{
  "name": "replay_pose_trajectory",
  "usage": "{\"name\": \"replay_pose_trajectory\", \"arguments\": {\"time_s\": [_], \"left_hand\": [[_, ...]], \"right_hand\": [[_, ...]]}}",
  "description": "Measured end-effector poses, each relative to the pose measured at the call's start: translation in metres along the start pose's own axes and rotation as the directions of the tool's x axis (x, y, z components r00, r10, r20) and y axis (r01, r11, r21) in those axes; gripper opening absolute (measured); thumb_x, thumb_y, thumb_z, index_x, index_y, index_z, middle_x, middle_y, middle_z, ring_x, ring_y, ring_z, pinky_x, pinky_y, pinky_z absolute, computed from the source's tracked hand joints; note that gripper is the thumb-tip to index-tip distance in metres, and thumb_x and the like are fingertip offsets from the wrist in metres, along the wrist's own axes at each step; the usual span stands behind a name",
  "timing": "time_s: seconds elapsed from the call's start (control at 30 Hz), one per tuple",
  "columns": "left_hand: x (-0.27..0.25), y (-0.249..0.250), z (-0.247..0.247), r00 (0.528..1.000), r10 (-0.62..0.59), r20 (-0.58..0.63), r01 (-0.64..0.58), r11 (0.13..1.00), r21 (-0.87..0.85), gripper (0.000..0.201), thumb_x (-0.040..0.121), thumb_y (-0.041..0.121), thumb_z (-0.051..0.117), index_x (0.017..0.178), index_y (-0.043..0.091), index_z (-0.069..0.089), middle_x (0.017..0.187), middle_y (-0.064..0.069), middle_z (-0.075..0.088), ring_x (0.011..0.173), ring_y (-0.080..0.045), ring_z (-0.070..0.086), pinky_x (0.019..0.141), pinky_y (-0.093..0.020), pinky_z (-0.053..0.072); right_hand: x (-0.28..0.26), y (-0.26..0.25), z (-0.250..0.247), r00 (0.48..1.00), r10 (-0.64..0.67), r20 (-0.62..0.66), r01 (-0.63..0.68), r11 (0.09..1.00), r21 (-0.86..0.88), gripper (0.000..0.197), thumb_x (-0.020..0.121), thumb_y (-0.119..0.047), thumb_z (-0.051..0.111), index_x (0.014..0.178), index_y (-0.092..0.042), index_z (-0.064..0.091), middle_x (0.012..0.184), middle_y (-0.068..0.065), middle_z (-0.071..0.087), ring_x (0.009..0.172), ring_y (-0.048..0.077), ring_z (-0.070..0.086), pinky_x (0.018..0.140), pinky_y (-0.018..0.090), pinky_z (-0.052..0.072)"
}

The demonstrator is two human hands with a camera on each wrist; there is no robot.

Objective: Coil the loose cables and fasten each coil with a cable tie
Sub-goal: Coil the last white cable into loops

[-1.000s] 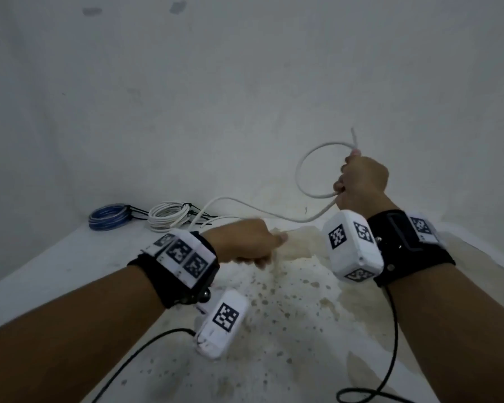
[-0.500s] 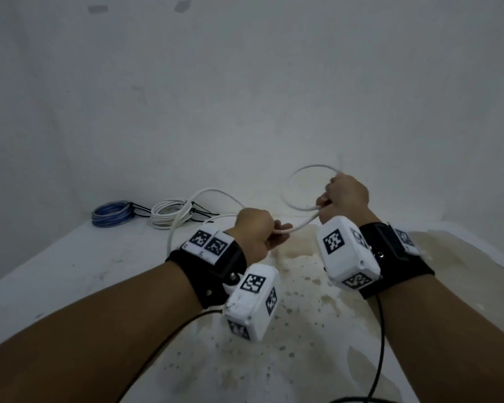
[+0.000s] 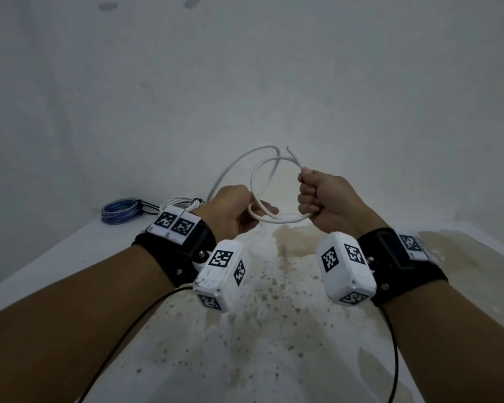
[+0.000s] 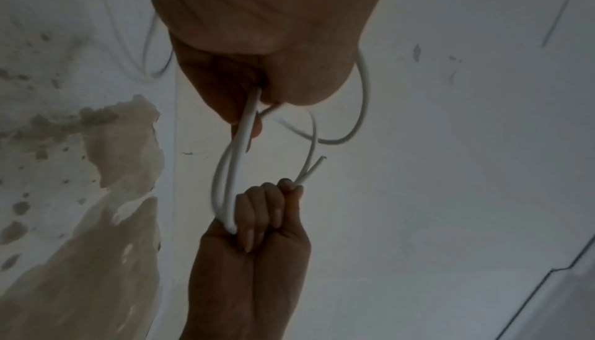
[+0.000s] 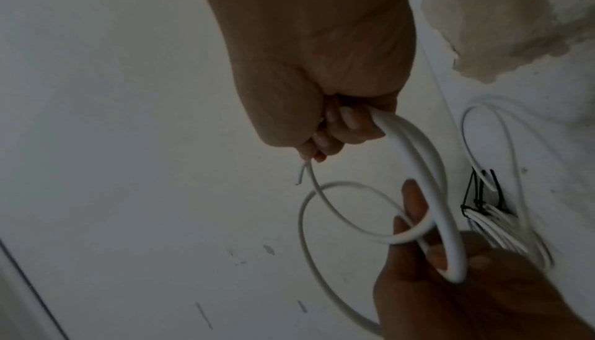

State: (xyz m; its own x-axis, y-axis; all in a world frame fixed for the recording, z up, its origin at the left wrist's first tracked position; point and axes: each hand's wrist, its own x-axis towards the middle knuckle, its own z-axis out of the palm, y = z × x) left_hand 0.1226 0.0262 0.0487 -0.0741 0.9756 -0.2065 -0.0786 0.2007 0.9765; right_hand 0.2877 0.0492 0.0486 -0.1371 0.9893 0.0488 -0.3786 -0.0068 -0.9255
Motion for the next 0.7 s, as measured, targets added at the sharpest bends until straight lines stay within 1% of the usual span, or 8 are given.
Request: {"name": "replay_pose_trajectory", "arguments": {"time_s": [0.07, 0.23, 0.3, 0.4, 0.47, 0.57, 0.63, 0.7], "left_hand": [[0.000, 0.005, -0.004, 0.999, -0.019, -0.026, 0.022, 0.993, 0.115, 0.034, 0.091, 0.000, 0.032, 0.081, -0.002, 0.065, 0.064, -0.009, 0.072, 0.037, -0.006, 0.055, 0.040, -0.012, 0.038], [0.005, 0.003, -0.019, 0.995, -0.097, -0.033, 0.101, 0.867, 0.489, 0.027, 0.094, 0.000, 0.037, 0.077, 0.003, 0.058, 0.052, -0.008, 0.067, 0.026, -0.004, 0.028, 0.034, -0.011, 0.030], [0.004, -0.001, -0.023, 0.995, -0.104, 0.001, 0.087, 0.832, 0.547, 0.030, 0.096, 0.002, 0.040, 0.075, 0.005, 0.060, 0.047, -0.003, 0.063, 0.027, -0.004, 0.031, 0.036, -0.013, 0.034], [0.004, -0.007, -0.024, 0.995, -0.070, 0.071, -0.001, 0.705, 0.709, 0.032, 0.099, 0.010, 0.045, 0.077, 0.007, 0.068, 0.054, 0.000, 0.056, 0.042, -0.008, 0.037, 0.048, -0.019, 0.040], [0.003, -0.009, -0.026, 0.991, -0.055, 0.118, -0.055, 0.651, 0.758, 0.030, 0.099, 0.011, 0.047, 0.082, 0.006, 0.071, 0.057, 0.000, 0.051, 0.047, -0.009, 0.037, 0.050, -0.019, 0.040], [0.003, -0.006, -0.026, 0.986, -0.019, 0.168, -0.117, 0.636, 0.763, 0.029, 0.099, 0.010, 0.047, 0.085, 0.005, 0.071, 0.053, 0.002, 0.049, 0.048, -0.010, 0.038, 0.048, -0.019, 0.041], [0.002, -0.005, -0.023, 0.981, 0.022, 0.190, -0.154, 0.682, 0.715, 0.028, 0.100, 0.012, 0.047, 0.086, 0.003, 0.069, 0.055, 0.001, 0.053, 0.047, -0.010, 0.044, 0.047, -0.019, 0.046], [0.003, -0.006, -0.017, 0.977, 0.097, 0.192, -0.195, 0.774, 0.602, 0.026, 0.100, 0.010, 0.046, 0.091, -0.005, 0.066, 0.061, -0.006, 0.065, 0.045, -0.011, 0.057, 0.049, -0.022, 0.052]], "right_hand": [[-0.001, 0.004, 0.001, 1.000, 0.002, 0.008, -0.002, 1.000, -0.029, 0.029, 0.104, -0.019, 0.045, 0.076, -0.012, 0.047, 0.053, -0.004, 0.026, 0.039, 0.007, 0.019, 0.035, 0.018, 0.020], [-0.005, 0.007, -0.001, 0.983, 0.023, 0.181, 0.013, 0.980, -0.198, 0.027, 0.104, -0.020, 0.044, 0.078, -0.013, 0.048, 0.057, -0.003, 0.026, 0.042, 0.007, 0.019, 0.036, 0.018, 0.018], [-0.006, 0.008, 0.000, 0.972, 0.012, 0.236, 0.046, 0.969, -0.241, 0.027, 0.104, -0.020, 0.044, 0.079, -0.013, 0.049, 0.059, 0.000, 0.038, 0.044, 0.008, 0.020, 0.038, 0.018, 0.019], [-0.005, 0.008, 0.007, 0.962, -0.004, 0.272, 0.102, 0.932, -0.347, 0.027, 0.105, -0.021, 0.044, 0.079, -0.016, 0.050, 0.091, 0.009, 0.072, 0.046, 0.008, 0.021, 0.041, 0.019, 0.021], [-0.004, 0.007, 0.014, 0.964, -0.020, 0.264, 0.130, 0.905, -0.405, 0.027, 0.104, -0.022, 0.045, 0.079, -0.017, 0.051, 0.113, 0.005, 0.072, 0.046, 0.007, 0.022, 0.043, 0.019, 0.024], [0.005, 0.003, 0.018, 0.990, -0.127, 0.056, 0.138, 0.937, -0.322, 0.015, 0.101, -0.020, 0.052, 0.093, -0.011, 0.061, 0.106, 0.005, 0.062, 0.044, 0.007, 0.033, 0.045, 0.022, 0.029], [0.019, 0.001, 0.003, 0.959, -0.212, -0.190, 0.102, 0.878, -0.467, 0.015, 0.094, -0.014, 0.060, 0.106, -0.005, 0.064, 0.102, 0.012, 0.061, 0.061, 0.017, 0.057, 0.055, 0.028, 0.043], [0.026, 0.001, -0.009, 0.900, -0.114, -0.421, -0.079, 0.906, -0.415, 0.013, 0.093, -0.012, 0.061, 0.086, -0.002, 0.060, 0.098, 0.014, 0.062, 0.089, 0.026, 0.064, 0.072, 0.029, 0.044]]}}
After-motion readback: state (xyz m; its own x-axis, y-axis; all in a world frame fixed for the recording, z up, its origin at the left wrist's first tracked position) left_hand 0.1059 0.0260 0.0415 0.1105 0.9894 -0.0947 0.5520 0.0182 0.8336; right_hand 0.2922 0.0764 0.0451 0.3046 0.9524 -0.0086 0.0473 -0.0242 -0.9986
